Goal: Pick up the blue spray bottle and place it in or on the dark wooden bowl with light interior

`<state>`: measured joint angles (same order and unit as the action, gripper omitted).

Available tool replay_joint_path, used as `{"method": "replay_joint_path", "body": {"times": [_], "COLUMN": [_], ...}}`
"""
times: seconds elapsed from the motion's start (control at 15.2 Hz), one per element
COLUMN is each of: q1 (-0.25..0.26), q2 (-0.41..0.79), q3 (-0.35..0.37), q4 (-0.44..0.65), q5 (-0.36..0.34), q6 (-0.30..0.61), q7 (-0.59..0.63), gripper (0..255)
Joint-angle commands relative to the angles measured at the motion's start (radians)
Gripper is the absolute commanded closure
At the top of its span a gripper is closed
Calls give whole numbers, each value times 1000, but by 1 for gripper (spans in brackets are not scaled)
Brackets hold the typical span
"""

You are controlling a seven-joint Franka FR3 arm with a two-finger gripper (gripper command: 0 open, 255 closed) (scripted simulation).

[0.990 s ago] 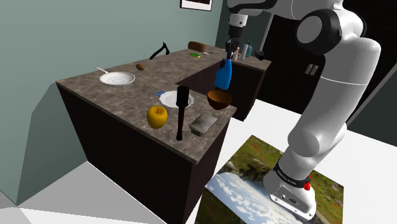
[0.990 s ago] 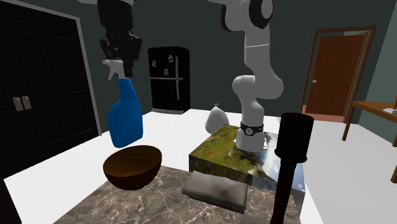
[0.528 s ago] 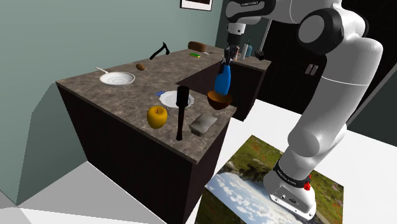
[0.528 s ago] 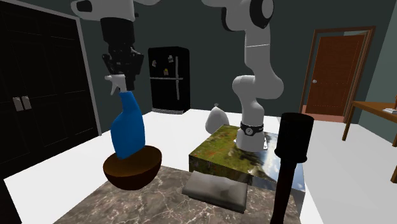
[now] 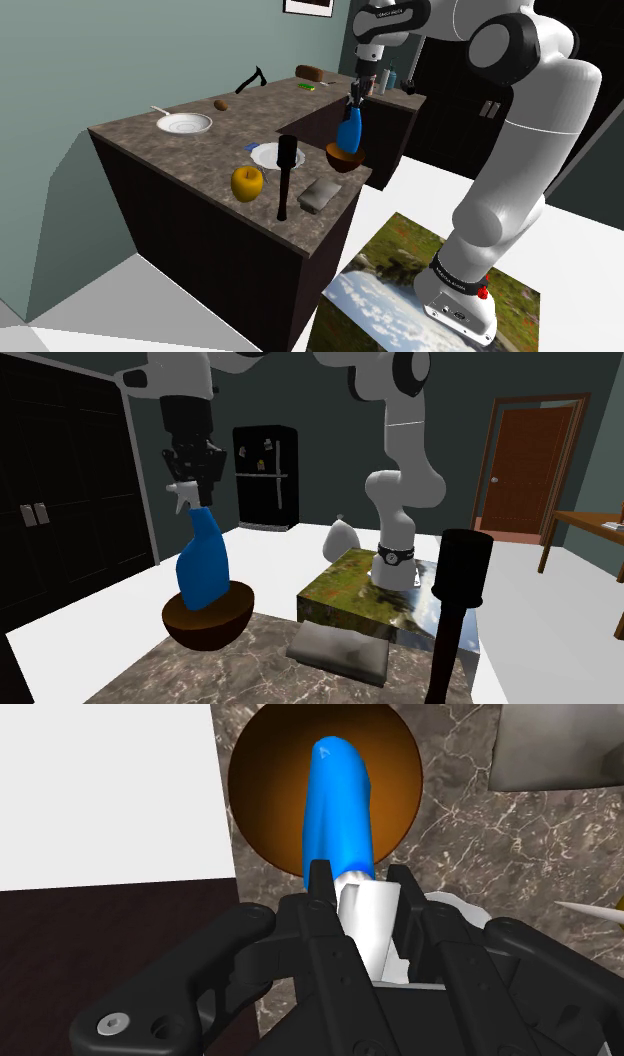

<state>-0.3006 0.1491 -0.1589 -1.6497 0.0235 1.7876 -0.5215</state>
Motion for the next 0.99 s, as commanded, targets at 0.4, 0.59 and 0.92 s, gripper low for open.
{"method": "replay_joint_path", "body": {"times": [0.4,0.59,0.92], "q1": [0,0,-2], "q2": [0,0,10], "q3": [0,0,-1], "q4": [0,34,141], "q5": [0,0,1], "q6": [0,-33,-130], "q7": [0,0,0], "gripper": [0,0,0]}}
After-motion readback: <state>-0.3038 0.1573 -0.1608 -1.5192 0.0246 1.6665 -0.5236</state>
